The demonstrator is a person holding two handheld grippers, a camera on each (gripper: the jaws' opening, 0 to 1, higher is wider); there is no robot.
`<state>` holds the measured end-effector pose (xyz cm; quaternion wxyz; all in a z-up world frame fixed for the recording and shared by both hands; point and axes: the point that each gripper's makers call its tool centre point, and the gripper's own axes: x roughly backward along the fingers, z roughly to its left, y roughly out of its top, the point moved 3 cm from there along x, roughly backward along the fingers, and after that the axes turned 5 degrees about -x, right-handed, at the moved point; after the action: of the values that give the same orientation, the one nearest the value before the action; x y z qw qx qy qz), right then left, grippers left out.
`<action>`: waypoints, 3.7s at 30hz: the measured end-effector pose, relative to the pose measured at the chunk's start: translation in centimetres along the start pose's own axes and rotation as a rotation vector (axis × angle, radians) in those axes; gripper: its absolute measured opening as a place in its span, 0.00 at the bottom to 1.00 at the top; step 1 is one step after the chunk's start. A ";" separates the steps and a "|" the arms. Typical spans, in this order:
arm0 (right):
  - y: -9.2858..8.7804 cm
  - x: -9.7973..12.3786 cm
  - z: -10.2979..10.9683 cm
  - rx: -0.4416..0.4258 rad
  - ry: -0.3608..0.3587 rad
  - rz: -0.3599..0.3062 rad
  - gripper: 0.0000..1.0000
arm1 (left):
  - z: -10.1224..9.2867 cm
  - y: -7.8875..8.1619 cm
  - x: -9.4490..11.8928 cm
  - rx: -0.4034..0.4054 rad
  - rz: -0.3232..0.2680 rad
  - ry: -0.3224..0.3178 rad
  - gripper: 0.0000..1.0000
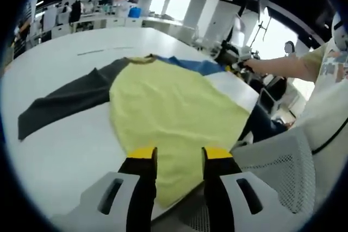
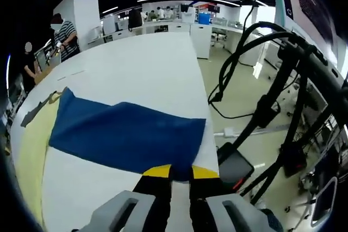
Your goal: Fold the garment on the visible template until the final outline fits inside the template.
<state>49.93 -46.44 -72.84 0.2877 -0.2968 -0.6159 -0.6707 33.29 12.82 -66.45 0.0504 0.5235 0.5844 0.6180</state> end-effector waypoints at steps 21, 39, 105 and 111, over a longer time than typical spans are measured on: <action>1.8 1.1 0.7 0.034 0.063 -0.037 0.00 | 0.2 0.2 -0.3 -0.008 0.008 -0.011 0.29; 4.3 2.6 5.3 0.185 0.173 -0.049 0.00 | -0.1 0.1 -0.7 -0.011 0.000 -0.027 0.29; 6.0 3.0 22.9 0.425 0.441 -0.035 0.00 | 0.7 -2.0 1.4 0.036 -0.047 -0.026 0.30; 5.5 2.9 24.5 0.444 0.461 -0.016 0.00 | 0.9 -2.4 1.7 0.048 -0.048 -0.022 0.30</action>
<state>53.26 -22.53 -65.45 0.4721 -0.0624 -0.6682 -0.5716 31.87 15.33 -67.52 0.0590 0.5172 0.6107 0.5967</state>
